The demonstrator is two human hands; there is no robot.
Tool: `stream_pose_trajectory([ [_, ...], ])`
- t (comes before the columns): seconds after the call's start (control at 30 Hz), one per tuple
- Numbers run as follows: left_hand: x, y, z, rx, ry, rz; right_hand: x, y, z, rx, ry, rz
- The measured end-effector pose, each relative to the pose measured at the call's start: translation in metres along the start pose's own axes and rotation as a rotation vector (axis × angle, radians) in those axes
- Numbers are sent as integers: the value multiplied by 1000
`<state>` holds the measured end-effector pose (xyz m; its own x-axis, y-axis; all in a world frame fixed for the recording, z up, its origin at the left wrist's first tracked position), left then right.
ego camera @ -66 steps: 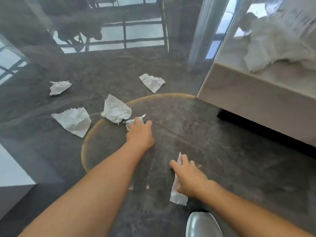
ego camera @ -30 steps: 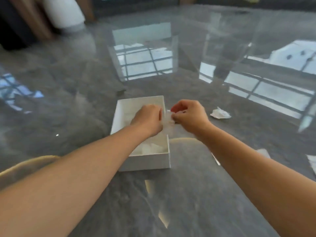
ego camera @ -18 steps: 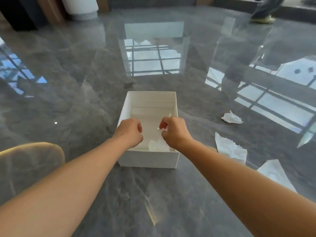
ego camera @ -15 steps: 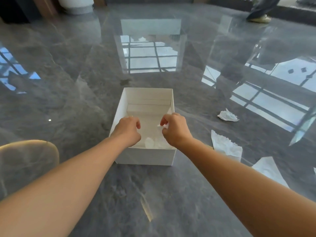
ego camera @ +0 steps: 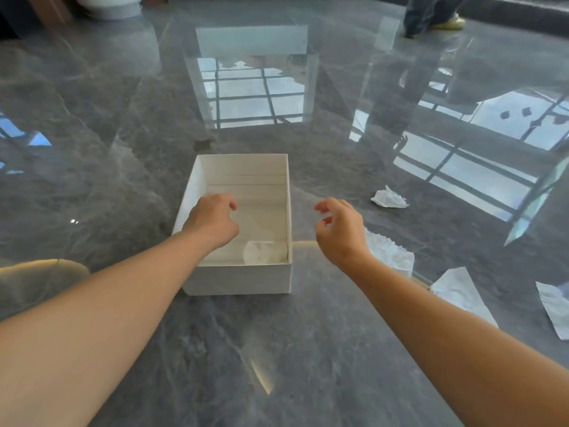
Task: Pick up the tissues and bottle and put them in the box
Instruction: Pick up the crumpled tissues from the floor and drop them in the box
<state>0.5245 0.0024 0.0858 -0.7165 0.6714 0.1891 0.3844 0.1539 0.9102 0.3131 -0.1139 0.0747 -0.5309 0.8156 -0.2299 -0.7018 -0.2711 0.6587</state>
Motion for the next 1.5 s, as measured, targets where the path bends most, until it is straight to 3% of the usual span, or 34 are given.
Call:
stream_pose_trajectory([
  [0.27, 51, -62, -154, 123, -409, -106, 55, 81, -122, 156, -300, 6],
  [0.37, 78, -113, -198, 100, -510, 33, 84, 117, -166, 238, -402, 0],
  [0.57, 107, -213, -234, -119, -475, 265, 129, 169, -228, 304, -540, -9],
  [0.73, 113, -257, -247, -315, -426, 276, 150, 174, -258, 368, -546, 116],
  [0.83, 110, -265, -247, -301, -369, 225, 150, 170, -264, 397, -529, 140],
  [0.97, 101, -272, -246, -311, -311, 287, 140, 151, -265, 352, -513, 282],
  [1.1, 96, -273, -246, -360, -381, 320, 134, 130, -258, 411, -460, 419],
  [1.23, 101, -271, -235, -382, -468, 419, 142, 116, -245, 314, -420, 416],
  [1.5, 94, -223, -223, -381, -528, 332, 132, 115, -205, 319, -323, 369],
])
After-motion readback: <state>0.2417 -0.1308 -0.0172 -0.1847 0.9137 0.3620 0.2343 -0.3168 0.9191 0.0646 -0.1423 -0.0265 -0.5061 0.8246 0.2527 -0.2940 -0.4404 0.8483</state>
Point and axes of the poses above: each hand's wrist, its own x-axis away from the middle knuckle, its own y-axis out of the back of the hand, z = x × y, the point moved 7 cm from there along -x, towards the middle knuckle, and after that the axes turned 8 degrees about y, right-handed, at the moved point
